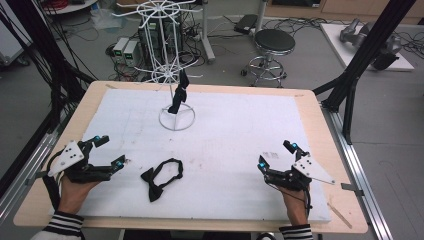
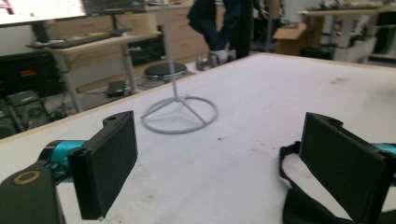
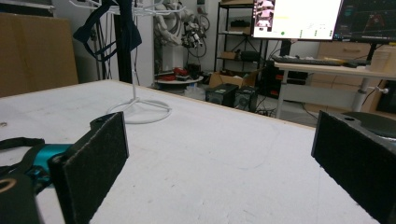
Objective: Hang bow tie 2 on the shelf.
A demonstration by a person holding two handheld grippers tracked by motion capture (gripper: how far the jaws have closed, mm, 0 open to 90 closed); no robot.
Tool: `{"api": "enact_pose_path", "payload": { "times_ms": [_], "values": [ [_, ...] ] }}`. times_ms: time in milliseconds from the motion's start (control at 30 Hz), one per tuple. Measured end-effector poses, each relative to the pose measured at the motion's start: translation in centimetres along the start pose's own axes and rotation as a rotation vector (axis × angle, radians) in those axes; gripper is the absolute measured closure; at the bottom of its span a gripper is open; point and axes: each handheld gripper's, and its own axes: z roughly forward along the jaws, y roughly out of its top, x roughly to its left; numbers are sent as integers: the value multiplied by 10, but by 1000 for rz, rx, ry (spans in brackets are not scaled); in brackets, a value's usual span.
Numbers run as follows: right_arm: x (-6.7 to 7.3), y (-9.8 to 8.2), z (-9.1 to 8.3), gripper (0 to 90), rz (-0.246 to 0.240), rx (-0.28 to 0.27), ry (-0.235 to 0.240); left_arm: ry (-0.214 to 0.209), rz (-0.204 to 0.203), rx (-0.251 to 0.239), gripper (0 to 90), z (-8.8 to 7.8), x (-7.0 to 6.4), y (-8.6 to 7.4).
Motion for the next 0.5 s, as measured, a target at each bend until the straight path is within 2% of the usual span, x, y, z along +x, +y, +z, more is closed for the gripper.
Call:
{"api": "enact_pose_path", "payload": {
  "times_ms": [67,333,433,500],
  "values": [
    [0,-1,0,31,-3,-4,-3,-39,3,13,118,1,1,8],
    [4,-5,1,32,-18,0,3,-164,72,111,118,7,5,34],
    [4,-6,0,31,-17,-3,2,-230,67,158,119,10,6,40],
    [4,-6,0,31,-16,-5,2,-269,83,197,120,12,7,43]
  ]
}}
